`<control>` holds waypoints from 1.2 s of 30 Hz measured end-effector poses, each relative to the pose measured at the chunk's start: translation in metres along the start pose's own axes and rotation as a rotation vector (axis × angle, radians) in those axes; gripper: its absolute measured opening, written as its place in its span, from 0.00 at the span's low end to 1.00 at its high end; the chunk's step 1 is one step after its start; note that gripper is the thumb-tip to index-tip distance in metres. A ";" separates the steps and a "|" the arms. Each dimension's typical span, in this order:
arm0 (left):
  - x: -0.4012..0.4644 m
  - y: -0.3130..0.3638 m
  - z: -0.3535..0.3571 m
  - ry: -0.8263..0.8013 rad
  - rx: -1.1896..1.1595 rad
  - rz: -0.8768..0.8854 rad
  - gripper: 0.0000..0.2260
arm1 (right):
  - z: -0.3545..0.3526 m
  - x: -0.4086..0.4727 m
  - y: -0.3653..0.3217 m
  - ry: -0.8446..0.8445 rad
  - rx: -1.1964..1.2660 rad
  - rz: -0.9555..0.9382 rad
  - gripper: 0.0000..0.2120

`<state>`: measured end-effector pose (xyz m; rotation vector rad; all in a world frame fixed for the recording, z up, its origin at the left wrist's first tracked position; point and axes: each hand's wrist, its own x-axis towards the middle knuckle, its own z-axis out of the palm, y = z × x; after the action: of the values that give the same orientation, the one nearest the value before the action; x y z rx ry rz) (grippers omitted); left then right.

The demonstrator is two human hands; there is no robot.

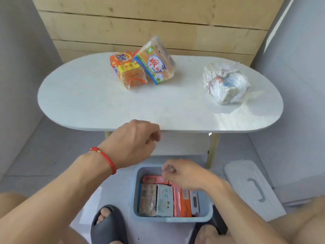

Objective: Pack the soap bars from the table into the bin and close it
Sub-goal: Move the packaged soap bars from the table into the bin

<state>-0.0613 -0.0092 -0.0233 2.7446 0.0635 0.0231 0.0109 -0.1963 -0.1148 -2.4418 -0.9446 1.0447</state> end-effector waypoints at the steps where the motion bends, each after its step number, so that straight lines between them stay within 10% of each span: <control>1: 0.003 -0.004 -0.016 0.134 -0.057 0.002 0.12 | -0.020 -0.013 -0.018 0.086 0.093 -0.089 0.14; 5: 0.042 -0.037 -0.053 0.531 -0.094 -0.122 0.09 | -0.093 -0.020 -0.070 0.641 0.288 -0.443 0.07; 9: 0.084 -0.074 -0.045 0.408 -0.039 -0.227 0.28 | -0.149 0.049 -0.089 0.999 0.159 -0.330 0.19; 14: 0.119 -0.095 -0.026 0.332 0.027 -0.222 0.36 | -0.190 0.122 -0.088 0.718 0.079 -0.164 0.48; 26: 0.135 -0.071 -0.045 0.549 0.094 -0.477 0.14 | -0.154 0.122 -0.048 0.949 0.235 -0.033 0.32; 36: 0.052 -0.033 -0.060 0.205 -0.133 -0.514 0.39 | -0.121 0.013 -0.024 0.634 0.627 -0.167 0.28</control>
<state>-0.0124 0.0469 0.0200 2.5047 0.7873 0.1595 0.0951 -0.1741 -0.0264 -1.9194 -0.4914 0.3670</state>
